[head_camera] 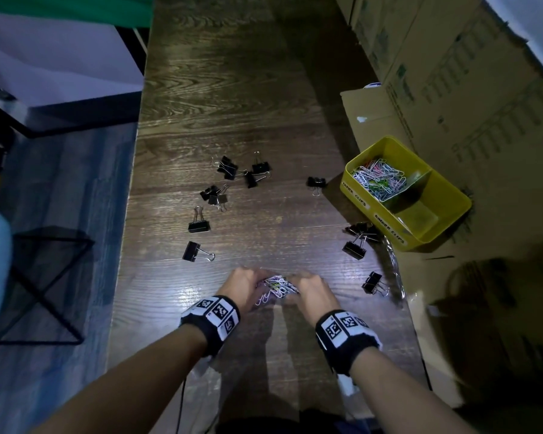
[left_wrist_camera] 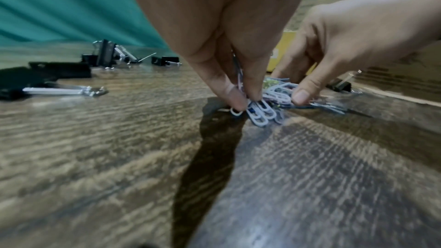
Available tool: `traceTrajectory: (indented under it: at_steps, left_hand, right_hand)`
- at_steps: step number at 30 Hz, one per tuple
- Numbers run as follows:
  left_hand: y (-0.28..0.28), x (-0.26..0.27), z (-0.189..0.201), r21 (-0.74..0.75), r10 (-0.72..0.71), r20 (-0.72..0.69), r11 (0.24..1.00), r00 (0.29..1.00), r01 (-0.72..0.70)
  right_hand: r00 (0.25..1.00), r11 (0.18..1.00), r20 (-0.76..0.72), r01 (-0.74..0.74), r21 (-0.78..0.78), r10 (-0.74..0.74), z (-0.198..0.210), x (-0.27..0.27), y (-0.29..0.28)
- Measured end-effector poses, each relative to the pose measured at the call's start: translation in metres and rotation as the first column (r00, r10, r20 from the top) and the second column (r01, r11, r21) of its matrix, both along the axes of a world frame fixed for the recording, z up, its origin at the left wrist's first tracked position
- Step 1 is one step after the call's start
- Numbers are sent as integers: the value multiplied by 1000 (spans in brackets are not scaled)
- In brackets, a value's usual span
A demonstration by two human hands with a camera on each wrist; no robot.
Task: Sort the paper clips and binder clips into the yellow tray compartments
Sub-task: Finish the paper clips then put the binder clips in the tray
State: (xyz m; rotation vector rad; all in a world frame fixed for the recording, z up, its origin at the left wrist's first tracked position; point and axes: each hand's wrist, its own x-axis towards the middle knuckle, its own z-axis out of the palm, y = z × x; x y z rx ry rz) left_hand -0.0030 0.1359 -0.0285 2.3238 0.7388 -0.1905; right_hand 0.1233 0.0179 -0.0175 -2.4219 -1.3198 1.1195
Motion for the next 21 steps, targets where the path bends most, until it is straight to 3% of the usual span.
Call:
traceTrajectory:
  at_steps: [5,9,16,21]
  left_hand:
    - [8,1,1,-131,188,-50,972,981,-193]
    - [25,-2,-5,-430,287,-161,841,945,-328]
    - [51,-9,7,-641,436,-144,643,889,-419]
    - [64,-5,27,-709,524,-98,560,846,-429]
  right_hand:
    - [999,997,33,-40,-66,42,5,8,2]
    - [999,999,20,-32,-19,32,8,13,0]
    - [976,983,-177,144,111,-123,11,27,-6]
    - [900,904,-323,371,214,-292,18,38,-12]
